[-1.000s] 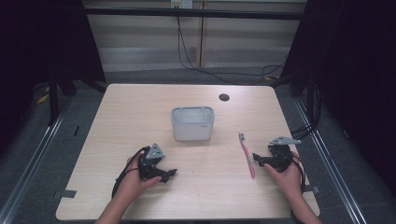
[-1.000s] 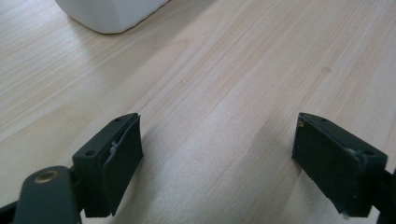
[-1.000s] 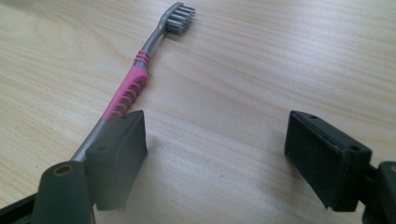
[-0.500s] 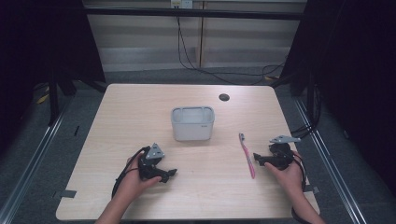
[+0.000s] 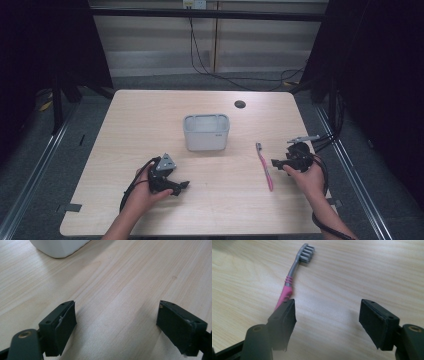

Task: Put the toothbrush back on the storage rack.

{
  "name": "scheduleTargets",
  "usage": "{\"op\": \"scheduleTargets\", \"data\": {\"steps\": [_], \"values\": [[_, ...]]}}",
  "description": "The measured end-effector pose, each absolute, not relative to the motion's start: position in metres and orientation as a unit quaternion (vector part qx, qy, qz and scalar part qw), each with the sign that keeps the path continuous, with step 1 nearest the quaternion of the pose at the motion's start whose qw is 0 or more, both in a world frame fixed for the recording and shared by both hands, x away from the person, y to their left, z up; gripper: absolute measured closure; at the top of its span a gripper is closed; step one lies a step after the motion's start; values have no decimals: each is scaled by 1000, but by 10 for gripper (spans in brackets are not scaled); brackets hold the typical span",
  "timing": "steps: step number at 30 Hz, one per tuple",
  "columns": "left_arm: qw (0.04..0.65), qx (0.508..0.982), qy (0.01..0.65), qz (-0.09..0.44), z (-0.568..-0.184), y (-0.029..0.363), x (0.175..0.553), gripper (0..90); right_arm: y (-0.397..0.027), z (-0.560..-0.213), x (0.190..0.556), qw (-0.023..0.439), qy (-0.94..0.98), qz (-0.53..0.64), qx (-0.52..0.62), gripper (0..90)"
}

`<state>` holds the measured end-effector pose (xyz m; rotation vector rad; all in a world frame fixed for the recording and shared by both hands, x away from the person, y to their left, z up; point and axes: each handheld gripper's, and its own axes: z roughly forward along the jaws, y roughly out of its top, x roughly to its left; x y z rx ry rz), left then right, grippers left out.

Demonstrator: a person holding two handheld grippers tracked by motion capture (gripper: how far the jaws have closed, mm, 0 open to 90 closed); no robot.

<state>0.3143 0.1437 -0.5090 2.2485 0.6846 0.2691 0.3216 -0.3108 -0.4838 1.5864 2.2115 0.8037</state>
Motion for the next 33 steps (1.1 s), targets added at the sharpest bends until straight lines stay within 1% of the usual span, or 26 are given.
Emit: {"op": "scheduleTargets", "data": {"steps": [4, 10, 15, 17, 18, 28, 33], "values": [[378, 880, 267, 105, -509, 144, 314, 155, -306, -477, 328, 146, 772, 276, 553, 307], [377, 880, 267, 106, -509, 144, 314, 155, -300, -470, 335, 134, 778, 275, 549, 353], [377, 881, 266, 106, -509, 144, 314, 155, -294, -463, 340, 130, 779, 277, 548, 366], [378, 880, 267, 105, -509, 144, 314, 156, -292, -462, 342, 133, 779, 279, 546, 367], [377, 881, 267, 106, -509, 144, 314, 155, -289, -461, 343, 129, 780, 280, 545, 395], [377, 881, 267, 105, -509, 144, 314, 156, -284, -460, 350, 118, 778, 274, 552, 419], [377, 880, 267, 105, -509, 144, 314, 156, -283, -461, 353, 111, 777, 275, 556, 451]]}}
